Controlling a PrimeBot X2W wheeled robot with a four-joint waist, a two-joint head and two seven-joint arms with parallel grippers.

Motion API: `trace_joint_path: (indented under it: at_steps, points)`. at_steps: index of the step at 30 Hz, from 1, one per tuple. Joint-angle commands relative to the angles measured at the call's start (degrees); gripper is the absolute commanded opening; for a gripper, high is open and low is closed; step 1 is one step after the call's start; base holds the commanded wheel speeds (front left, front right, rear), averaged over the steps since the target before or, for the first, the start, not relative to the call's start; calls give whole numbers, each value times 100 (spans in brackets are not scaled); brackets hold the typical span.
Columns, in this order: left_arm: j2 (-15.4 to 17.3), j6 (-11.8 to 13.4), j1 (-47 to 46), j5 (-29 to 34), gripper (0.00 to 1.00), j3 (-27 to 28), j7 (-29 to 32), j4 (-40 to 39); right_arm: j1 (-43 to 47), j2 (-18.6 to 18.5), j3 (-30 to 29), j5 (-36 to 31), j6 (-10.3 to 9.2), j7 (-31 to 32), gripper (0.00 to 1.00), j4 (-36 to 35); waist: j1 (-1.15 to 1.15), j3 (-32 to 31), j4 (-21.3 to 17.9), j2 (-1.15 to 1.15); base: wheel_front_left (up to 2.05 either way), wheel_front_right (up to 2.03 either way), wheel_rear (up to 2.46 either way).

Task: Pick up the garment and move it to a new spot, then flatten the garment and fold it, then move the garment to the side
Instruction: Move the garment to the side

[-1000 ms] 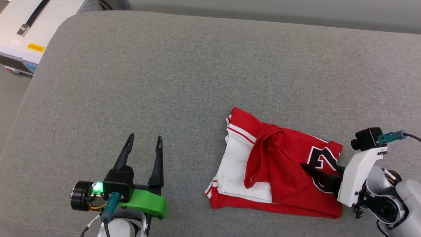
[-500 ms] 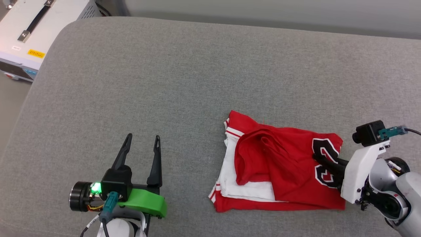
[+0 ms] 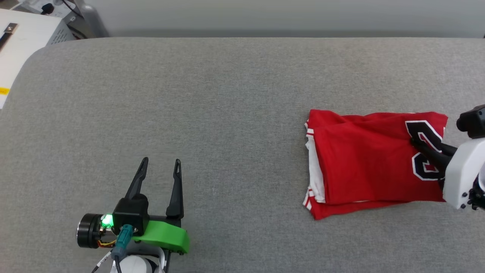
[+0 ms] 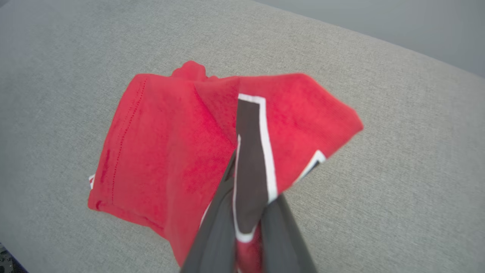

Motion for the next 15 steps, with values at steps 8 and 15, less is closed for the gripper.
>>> trace_joint_path:
  at_steps: [8, 15]
  points:
    - [108, -2, -170, 86, 100, 85, -33, -150, -119, -393, -623, -86, -5, 132, 0, 145, 0, 405, -663, 0, 0, 0, 0]
    - [225, -60, -524, 129, 100, 67, -33, -330, -347, -692, -1155, -307, -5, 276, 0, 715, 0, 1026, -658, 0, 0, 0, 0]
